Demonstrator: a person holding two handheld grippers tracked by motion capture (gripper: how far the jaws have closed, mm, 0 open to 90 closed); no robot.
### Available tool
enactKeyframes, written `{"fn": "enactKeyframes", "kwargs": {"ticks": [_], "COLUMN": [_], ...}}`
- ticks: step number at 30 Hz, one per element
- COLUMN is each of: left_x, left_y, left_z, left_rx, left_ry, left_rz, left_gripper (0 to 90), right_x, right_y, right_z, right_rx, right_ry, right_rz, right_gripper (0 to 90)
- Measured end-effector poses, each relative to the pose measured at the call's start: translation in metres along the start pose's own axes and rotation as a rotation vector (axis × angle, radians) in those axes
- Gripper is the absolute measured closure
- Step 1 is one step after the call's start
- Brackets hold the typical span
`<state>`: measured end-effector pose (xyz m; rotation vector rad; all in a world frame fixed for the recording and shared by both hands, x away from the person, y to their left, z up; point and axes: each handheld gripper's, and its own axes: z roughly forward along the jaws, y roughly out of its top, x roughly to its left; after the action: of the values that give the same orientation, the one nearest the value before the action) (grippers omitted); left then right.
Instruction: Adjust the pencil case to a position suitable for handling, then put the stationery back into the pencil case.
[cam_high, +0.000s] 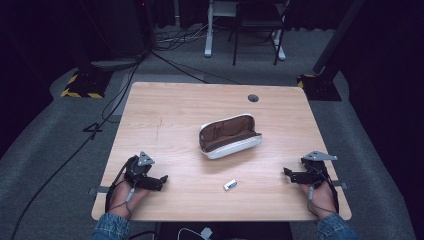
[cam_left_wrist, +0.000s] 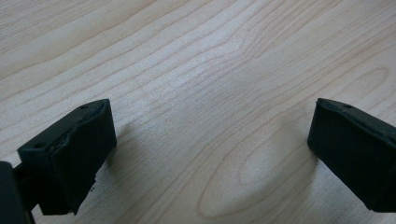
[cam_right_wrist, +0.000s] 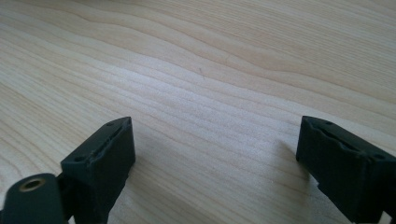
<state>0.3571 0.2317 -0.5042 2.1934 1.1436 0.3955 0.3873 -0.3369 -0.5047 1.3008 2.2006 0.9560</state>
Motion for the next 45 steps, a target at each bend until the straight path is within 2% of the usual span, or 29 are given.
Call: {"fn": "enactKeyframes", "kwargs": {"ticks": [5,13,14,17,23,25,29,32,33,35,40,43,45], "left_x": [0.000,0.001,0.000,0.000,-0.001,0.000,0.000,0.000,0.001,0.001,0.001,0.001,0.000], "left_y": [0.001,0.002,0.003,0.005,0.008,0.009,0.009,0.009,0.010,0.011,0.013,0.015,0.015], "left_z": [0.001,0.002,0.004,0.006,0.009,0.009,0.009,0.010,0.010,0.011,0.014,0.014,0.015], "left_rx": [-0.001,-0.001,-0.020,-0.022,-0.021,-0.018,-0.017,-0.021,-0.019,-0.019,-0.021,-0.020,-0.024], "left_ry": [0.002,-0.005,-0.003,-0.005,-0.008,-0.008,-0.012,-0.012,-0.006,-0.012,-0.012,-0.007,-0.007], "left_rz": [-0.005,0.014,0.014,0.003,0.006,0.019,0.015,0.008,0.023,0.023,0.012,0.025,0.007], "left_gripper": [1.6,1.7,1.7,1.6,1.6,1.6,1.6,1.6,1.6,1.6,1.6,1.8,2.2], "right_x": [0.000,0.000,0.000,0.000,0.001,0.001,0.002,0.006,0.007,0.009,0.013,0.016,0.019], "right_y": [0.000,0.000,0.000,0.000,-0.001,-0.001,0.000,0.002,0.004,0.006,0.007,0.008,0.009], "right_z": [0.000,-0.001,-0.001,-0.001,-0.004,-0.005,-0.008,-0.013,-0.015,-0.021,-0.030,-0.036,-0.040], "right_rx": [0.004,0.007,0.007,0.008,0.012,0.018,0.031,0.020,0.012,-0.012,-0.035,-0.047,-0.054], "right_ry": [0.003,0.004,0.006,0.007,0.015,0.016,0.007,0.011,0.016,0.025,0.038,0.061,0.086], "right_rz": [-0.005,-0.004,-0.005,-0.007,-0.016,-0.016,-0.009,-0.011,-0.008,-0.006,-0.010,0.002,-0.002], "right_gripper": [11.9,11.9,11.9,12.0,15.4,16.2,17.9,18.5,18.7,19.5,21.5,25.6,28.8]}}
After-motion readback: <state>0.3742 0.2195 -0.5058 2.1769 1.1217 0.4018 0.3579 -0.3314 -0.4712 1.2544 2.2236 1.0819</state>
